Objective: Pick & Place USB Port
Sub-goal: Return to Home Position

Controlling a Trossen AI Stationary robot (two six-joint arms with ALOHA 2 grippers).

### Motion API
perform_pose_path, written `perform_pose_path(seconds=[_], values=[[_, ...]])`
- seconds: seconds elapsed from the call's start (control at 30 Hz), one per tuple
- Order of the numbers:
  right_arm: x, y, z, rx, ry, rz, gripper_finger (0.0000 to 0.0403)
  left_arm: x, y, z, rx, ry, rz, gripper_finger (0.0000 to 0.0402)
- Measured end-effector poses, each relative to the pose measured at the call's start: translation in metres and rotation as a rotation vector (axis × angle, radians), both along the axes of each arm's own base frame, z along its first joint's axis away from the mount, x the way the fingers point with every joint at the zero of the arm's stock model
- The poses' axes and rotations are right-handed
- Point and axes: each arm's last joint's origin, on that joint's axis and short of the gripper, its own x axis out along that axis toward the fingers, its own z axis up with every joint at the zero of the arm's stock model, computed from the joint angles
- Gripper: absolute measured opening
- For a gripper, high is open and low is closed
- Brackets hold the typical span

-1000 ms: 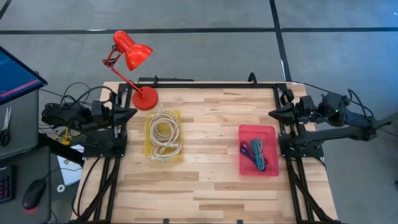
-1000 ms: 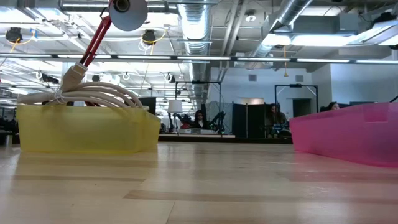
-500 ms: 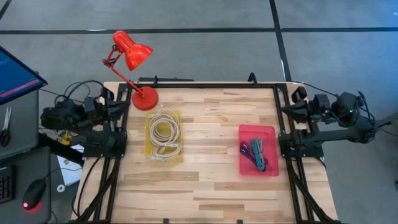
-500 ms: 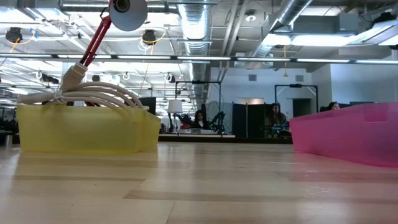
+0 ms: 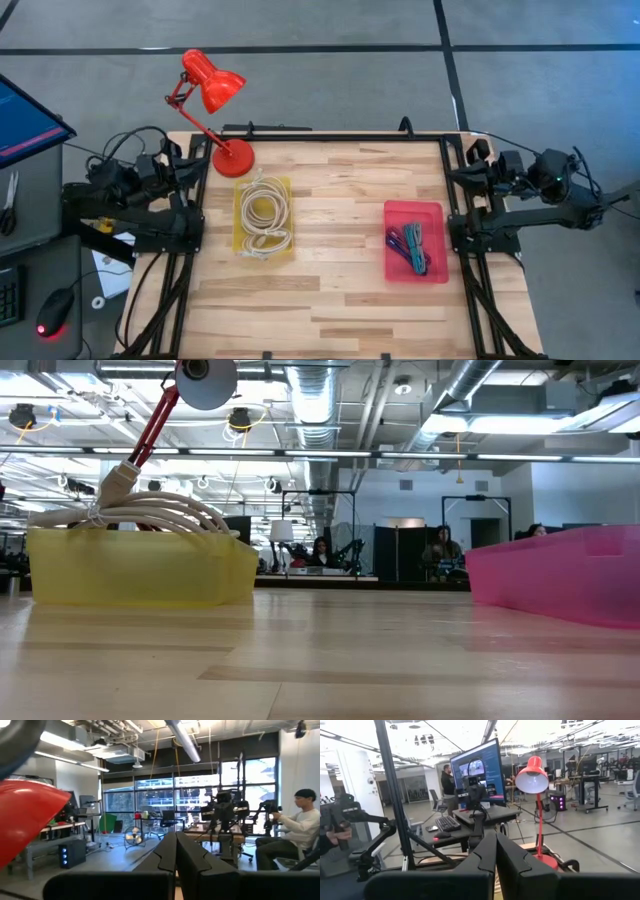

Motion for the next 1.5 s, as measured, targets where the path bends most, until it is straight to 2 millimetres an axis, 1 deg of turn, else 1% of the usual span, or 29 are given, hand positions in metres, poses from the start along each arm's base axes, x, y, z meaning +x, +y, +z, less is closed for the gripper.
perform_pose_path(seconds=[0.27, 0.47, 0.57, 0.67, 0.77, 0.87, 0.97, 1.07, 1.23, 1.4, 1.5], values=[[0.000, 0.000, 0.001, 0.001, -0.013, -0.003, 0.0000, 0.001, 0.004, -0.008, -0.045, 0.059, 0.044, 0.0004], [0.001, 0.000, 0.000, -0.005, -0.005, -0.003, 0.0000, 0.004, 0.005, -0.019, -0.127, 0.139, -0.028, 0.0004], [0.005, 0.000, -0.005, -0.007, 0.005, 0.001, 0.0000, 0.005, 0.004, -0.021, -0.144, 0.158, -0.078, 0.0004], [0.010, 0.000, -0.016, -0.003, 0.026, 0.006, 0.0000, 0.005, 0.004, -0.021, -0.131, 0.162, -0.102, 0.0004], [0.014, 0.000, -0.030, 0.046, 0.051, 0.013, 0.0000, -0.001, 0.005, -0.021, -0.122, 0.151, -0.096, 0.0004], [0.012, 0.000, -0.043, 0.098, 0.055, 0.019, 0.0000, -0.014, 0.005, -0.023, -0.124, 0.128, -0.097, 0.0004], [0.005, 0.000, -0.049, 0.119, 0.002, 0.025, 0.0000, -0.031, 0.005, -0.025, -0.137, 0.071, -0.105, 0.0004], [-0.005, 0.000, -0.052, 0.117, -0.070, 0.029, 0.0000, -0.044, 0.004, -0.025, -0.139, 0.012, -0.132, 0.0004], [-0.018, 0.000, -0.055, 0.093, -0.105, 0.025, 0.0000, -0.043, 0.004, -0.025, -0.118, 0.026, -0.134, 0.0004], [-0.017, 0.000, -0.056, 0.037, -0.082, 0.013, 0.0000, -0.042, 0.004, -0.029, -0.127, 0.061, -0.120, 0.0004], [-0.016, 0.000, -0.061, 0.051, -0.028, 0.010, 0.0000, -0.042, 0.005, -0.030, -0.132, 0.075, -0.112, 0.0004]])
